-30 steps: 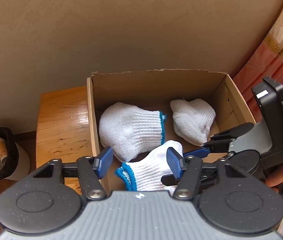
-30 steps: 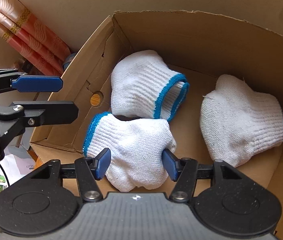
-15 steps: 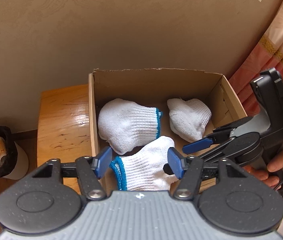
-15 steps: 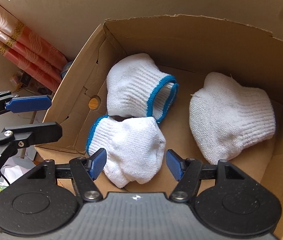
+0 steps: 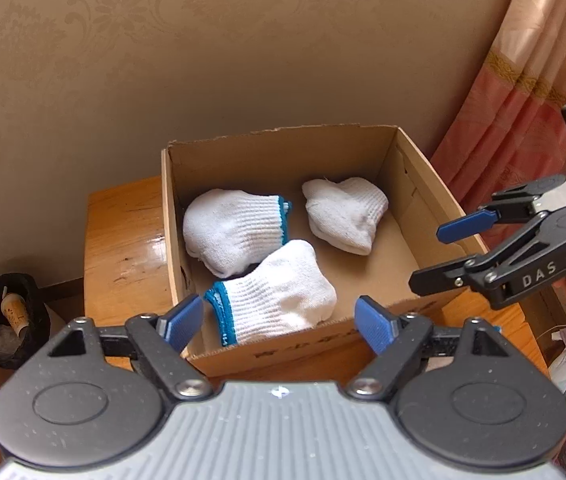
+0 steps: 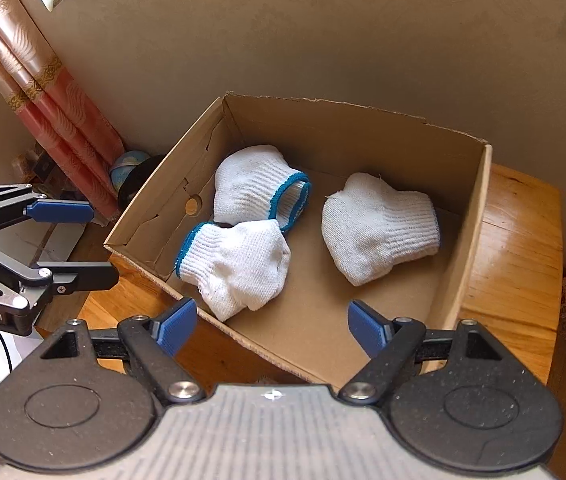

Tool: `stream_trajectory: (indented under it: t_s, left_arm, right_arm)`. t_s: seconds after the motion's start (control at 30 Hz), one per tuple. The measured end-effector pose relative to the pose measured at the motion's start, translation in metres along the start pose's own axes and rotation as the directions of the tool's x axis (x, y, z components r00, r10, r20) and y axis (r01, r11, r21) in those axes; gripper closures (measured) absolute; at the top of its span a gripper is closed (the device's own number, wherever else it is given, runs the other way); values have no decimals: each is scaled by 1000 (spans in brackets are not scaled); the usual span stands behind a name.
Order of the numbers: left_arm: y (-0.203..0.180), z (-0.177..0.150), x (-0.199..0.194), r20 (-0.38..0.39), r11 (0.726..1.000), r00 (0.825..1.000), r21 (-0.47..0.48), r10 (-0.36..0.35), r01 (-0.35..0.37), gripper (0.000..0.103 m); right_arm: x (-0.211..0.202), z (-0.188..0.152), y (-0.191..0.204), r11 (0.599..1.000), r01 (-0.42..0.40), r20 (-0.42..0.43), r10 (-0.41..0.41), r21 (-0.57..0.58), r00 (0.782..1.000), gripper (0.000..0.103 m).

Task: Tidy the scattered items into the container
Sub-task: 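Withdraw both open tools from the box toward the gloves on the table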

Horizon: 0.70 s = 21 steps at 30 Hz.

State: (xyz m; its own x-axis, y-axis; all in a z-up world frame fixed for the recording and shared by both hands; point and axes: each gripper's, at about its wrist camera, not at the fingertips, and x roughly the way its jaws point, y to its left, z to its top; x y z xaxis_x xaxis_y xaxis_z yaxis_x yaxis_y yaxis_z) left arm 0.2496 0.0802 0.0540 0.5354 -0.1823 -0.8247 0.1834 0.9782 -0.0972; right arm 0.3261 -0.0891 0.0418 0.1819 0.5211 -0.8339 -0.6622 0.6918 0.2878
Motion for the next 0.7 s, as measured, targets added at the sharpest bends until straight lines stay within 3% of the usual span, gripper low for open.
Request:
stream_trajectory:
  t_s: [0.33,0.7]
  left_arm:
    - [-55,-52,-17,-6,996,1000,93,3,-2,19]
    - [-104,-96,-7,-23,986,1000,167,9,-5,19]
  right_arm:
    - [-48,-52,-6,999,-15,53,13,40,999,15]
    - [-42,-121,-16,997,52,1,-52,58,999,15]
